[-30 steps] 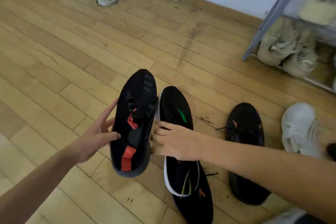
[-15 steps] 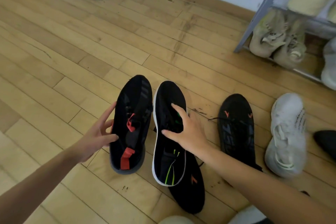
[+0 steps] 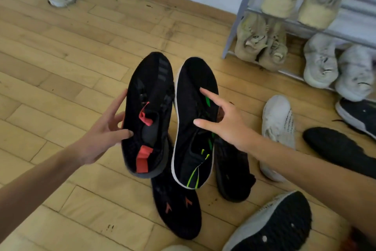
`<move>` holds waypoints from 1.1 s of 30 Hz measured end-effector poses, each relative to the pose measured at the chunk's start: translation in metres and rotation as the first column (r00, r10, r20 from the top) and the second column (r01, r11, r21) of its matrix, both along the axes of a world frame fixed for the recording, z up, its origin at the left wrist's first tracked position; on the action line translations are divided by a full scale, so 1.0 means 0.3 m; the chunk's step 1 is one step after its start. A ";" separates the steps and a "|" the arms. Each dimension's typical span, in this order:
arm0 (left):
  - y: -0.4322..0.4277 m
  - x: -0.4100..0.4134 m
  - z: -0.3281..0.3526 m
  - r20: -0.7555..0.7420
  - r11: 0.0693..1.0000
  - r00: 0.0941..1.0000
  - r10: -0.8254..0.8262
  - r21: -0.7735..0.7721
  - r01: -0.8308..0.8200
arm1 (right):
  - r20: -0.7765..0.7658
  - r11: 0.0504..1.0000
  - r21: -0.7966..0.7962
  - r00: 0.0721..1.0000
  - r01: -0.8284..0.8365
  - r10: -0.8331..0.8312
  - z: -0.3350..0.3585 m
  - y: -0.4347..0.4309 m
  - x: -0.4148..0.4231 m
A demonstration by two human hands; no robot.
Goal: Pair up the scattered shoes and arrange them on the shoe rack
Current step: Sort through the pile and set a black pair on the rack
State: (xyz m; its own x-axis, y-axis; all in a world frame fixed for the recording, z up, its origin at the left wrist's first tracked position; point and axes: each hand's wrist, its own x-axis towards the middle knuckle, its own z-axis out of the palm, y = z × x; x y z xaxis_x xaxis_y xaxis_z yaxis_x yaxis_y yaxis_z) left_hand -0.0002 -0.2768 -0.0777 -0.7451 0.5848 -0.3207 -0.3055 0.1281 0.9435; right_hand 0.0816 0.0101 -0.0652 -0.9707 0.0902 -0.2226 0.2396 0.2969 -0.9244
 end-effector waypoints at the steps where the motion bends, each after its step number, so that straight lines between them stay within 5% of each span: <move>1: 0.038 -0.023 0.002 -0.005 1.000 1.000 -0.020 0.000 0.020 | 0.000 1.000 -0.009 1.000 0.009 -0.009 0.013 0.035 -0.009; 10: -0.010 -0.184 -0.014 -0.115 0.995 0.992 0.049 -0.081 -0.058 | 0.101 0.996 0.047 0.993 -0.074 0.069 -0.067 0.135 -0.350; 14: -0.039 -0.169 -0.038 -0.094 0.990 0.995 0.044 -0.128 -0.056 | 0.161 0.954 0.235 0.976 -0.185 0.150 -0.212 0.075 -0.427; 17: -0.017 -0.151 -0.055 -0.050 0.989 0.997 0.056 -0.132 -0.062 | 0.157 0.845 0.489 0.975 -0.215 0.158 -0.282 0.072 -0.430; 20: -0.006 -0.140 -0.051 -0.017 0.990 0.998 0.055 -0.132 -0.056 | 0.167 0.593 0.778 0.978 -0.207 0.122 -0.264 0.098 -0.426; 22: -0.016 -0.134 -0.049 -0.008 0.992 0.999 0.050 -0.119 -0.051 | 0.186 0.550 0.810 0.978 -0.205 0.091 -0.226 0.083 -0.419; 24: -0.043 -0.119 -0.045 -0.001 0.992 0.998 0.068 -0.106 -0.068 | 0.032 0.538 0.831 0.978 -0.141 0.207 -0.181 0.025 -0.396; 27: -0.107 -0.084 -0.037 -0.033 0.984 0.994 0.103 -0.141 -0.106 | -0.159 0.450 0.867 0.737 -0.214 0.657 -0.089 -0.044 -0.294; 31: -0.183 -0.036 -0.039 -0.056 0.982 0.991 0.118 -0.139 -0.125 | 0.106 -0.020 0.916 0.192 -0.401 0.976 -0.129 -0.130 -0.103; 33: -0.198 -0.003 -0.044 -0.042 0.983 0.995 0.093 -0.152 -0.098 | 0.197 -0.109 0.862 0.129 -0.495 0.972 -0.207 -0.178 -0.047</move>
State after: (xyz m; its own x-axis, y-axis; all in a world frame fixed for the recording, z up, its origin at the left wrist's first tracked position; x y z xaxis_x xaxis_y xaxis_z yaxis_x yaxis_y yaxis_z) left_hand -0.0011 -0.3361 -0.0910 -0.8074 0.4561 -0.3743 -0.2906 0.2446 0.9250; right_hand 0.0675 -0.0432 -0.1274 -0.3609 -0.9069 -0.2174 -0.9105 0.3931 -0.1285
